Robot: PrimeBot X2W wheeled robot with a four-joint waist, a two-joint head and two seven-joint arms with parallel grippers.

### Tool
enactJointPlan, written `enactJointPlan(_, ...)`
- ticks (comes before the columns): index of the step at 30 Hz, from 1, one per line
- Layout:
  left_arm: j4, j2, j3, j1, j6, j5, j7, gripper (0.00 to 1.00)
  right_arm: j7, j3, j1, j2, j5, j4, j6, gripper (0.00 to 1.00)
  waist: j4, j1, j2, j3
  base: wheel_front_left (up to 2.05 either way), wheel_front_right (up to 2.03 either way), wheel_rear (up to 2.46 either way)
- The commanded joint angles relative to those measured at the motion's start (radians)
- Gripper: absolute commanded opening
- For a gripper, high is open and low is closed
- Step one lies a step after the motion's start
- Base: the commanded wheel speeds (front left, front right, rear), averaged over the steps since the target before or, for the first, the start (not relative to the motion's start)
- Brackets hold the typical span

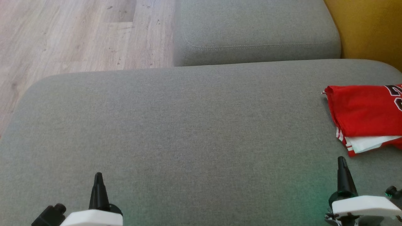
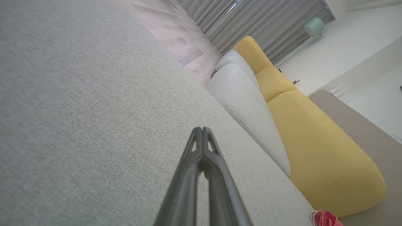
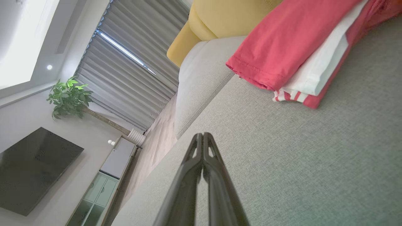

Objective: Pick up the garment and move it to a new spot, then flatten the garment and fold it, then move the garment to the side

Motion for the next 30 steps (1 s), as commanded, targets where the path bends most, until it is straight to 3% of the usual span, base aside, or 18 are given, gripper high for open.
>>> enactJointPlan(1, -0.022, 0.012, 0.033, -0.058, -0.015, -0.035, 0.007, 0.0, 0.008, 0.003, -0.067, -0.024, 0.038, -0.027, -0.001, 0.0, -0.001, -0.0001, 0.0, 0.002, 0.0, 0.0, 0.0)
enactJointPlan(30, 0.021, 0.011, 0.115, -0.131, -0.076, -0.366, 0.088, 0.0, 0.089, -0.027, -0.141, -0.025, 0.377, -0.003, -0.001, 0.0, -0.021, -0.0001, 0.0, 0.027, 0.0, 0.0, 0.0)
